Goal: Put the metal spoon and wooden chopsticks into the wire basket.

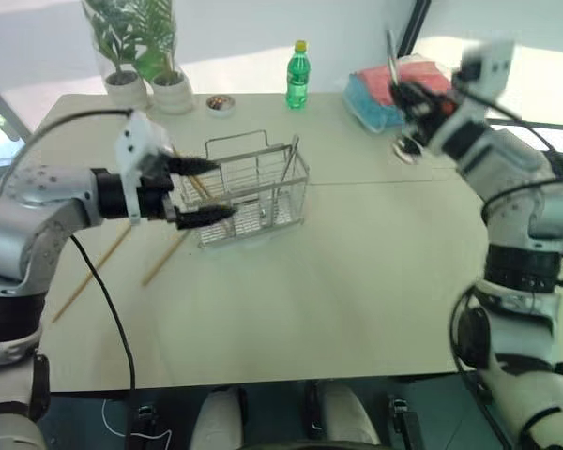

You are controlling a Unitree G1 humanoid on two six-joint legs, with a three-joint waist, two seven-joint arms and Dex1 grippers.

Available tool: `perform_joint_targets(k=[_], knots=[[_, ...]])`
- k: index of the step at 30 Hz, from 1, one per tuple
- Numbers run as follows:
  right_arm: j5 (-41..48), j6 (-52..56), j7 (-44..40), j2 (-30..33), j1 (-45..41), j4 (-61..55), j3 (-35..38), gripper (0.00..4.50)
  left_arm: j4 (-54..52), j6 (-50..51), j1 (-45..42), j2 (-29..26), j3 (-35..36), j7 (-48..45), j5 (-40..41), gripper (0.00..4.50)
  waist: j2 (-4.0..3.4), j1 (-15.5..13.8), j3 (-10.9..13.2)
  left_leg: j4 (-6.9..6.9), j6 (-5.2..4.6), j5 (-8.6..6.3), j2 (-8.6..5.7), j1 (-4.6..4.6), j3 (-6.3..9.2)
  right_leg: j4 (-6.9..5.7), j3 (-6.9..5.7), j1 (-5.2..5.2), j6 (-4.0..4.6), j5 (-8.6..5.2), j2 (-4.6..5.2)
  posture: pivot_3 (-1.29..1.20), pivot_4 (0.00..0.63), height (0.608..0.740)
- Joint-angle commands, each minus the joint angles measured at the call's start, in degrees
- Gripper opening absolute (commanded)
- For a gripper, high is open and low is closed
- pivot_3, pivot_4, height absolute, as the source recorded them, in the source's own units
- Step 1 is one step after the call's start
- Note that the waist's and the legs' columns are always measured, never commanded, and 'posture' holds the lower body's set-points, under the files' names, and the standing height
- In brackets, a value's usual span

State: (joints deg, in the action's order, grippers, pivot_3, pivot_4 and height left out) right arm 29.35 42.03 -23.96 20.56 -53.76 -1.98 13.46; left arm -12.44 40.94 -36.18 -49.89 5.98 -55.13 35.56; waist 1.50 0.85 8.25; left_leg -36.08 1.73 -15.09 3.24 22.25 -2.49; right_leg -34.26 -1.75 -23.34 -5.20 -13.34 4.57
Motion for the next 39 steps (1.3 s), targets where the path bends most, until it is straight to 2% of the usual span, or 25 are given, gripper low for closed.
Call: perform_joint_targets(k=[1,7,12,17,20,25,28,32,35,39], knots=[[-0.6,-3.1,3.4,-5.5,-3.1,3.3,-1.9,0.05,0.5,-0.9,-1.0,-0.4,2.7,1.0,-0.3,4.5,0.0,-0.1,0.0,-0.02,0.0,0.0,-0.01,0.02,-0.04,0.01,0.0,0.01,0.01,0.0,0.05,0.0,0.15,0.723],[-6.6,-14.8,2.9,-13.1,-3.5,13.6,-8.3,0.05,-1.2,-0.3,0.1,-0.8,4.1,2.3,0.3,4.5,-0.02,-0.2,0.0,-0.11,0.01,0.0,-0.21,0.2,-0.08,0.05,0.11,0.04,0.08,0.05,0.19,0.0,0.15,0.723],[-9.2,-23.3,2.2,-16.8,-6.2,22.9,-9.3,0.05,-3.1,0.5,1.9,-1.2,5.6,3.0,1.1,4.5,-0.03,0.1,0.0,-0.05,0.01,0.0,-0.21,0.2,-0.07,0.04,0.11,0.02,0.05,0.06,0.18,0.0,0.15,0.723],[-10.2,-27.5,1.6,-18.9,-6.4,28.1,-9.2,0.05,-4.5,1.1,3.0,-1.4,6.0,3.5,1.2,4.5,-0.03,0.2,0.0,-0.02,0.01,0.01,-0.15,0.14,-0.02,0.0,0.09,-0.01,0.05,0.06,0.12,0.0,0.15,0.723],[-10.3,-28.8,1.9,-20.2,-5.5,29.0,-9.0,1.18,-4.4,1.1,3.0,-1.6,6.0,3.5,1.2,4.5,-0.03,0.3,0.0,-0.05,0.01,0.01,-0.16,0.13,-0.03,0.0,0.1,0.0,0.05,0.06,0.12,0.0,0.15,0.723],[-9.9,-27.8,2.3,-20.1,-2.4,24.2,-8.7,3.56,-3.9,1.2,2.2,-1.9,5.9,3.5,1.2,4.5,-0.02,0.0,0.0,-0.05,0.02,0.01,-0.16,0.13,-0.01,-0.01,0.09,0.03,0.05,0.06,0.13,0.0,0.15,0.723],[-9.4,-26.2,2.0,-18.2,-1.9,20.6,-8.1,3.56,-3.1,0.9,1.8,-1.9,5.6,3.4,0.9,4.5,-0.04,0.1,0.0,-0.06,0.02,0.01,-0.17,0.15,-0.04,0.01,0.1,0.05,0.05,0.06,0.15,0.0,0.15,0.723],[-4.7,-21.1,-1.8,-12.4,-4.9,14.7,-5.3,3.56,-2.3,0.7,1.6,-2.1,5.7,3.2,0.8,4.5,-0.07,-0.1,0.0,-0.06,0.02,0.01,-0.18,0.15,-0.02,0.0,0.09,0.05,0.06,0.06,0.16,0.0,0.15,0.723],[-4.8,-19.7,-6.3,-7.2,-4.8,11.1,-6.7,3.56,-1.7,0.6,1.6,-2.2,6.1,3.2,0.8,4.5,-0.05,0.0,0.0,-0.05,0.02,0.01,-0.17,0.14,-0.02,0.0,0.09,0.04,0.05,0.06,0.14,0.0,0.15,0.723],[-2.9,-15.0,-8.9,-4.7,-3.5,6.3,-7.8,3.56,-0.8,0.4,1.2,-2.1,6.0,3.4,0.4,4.5,-0.01,0.4,0.0,0.0,0.01,0.01,-0.16,0.04,-0.03,0.02,0.09,0.03,0.05,0.05,0.12,0.0,0.15,0.723]])
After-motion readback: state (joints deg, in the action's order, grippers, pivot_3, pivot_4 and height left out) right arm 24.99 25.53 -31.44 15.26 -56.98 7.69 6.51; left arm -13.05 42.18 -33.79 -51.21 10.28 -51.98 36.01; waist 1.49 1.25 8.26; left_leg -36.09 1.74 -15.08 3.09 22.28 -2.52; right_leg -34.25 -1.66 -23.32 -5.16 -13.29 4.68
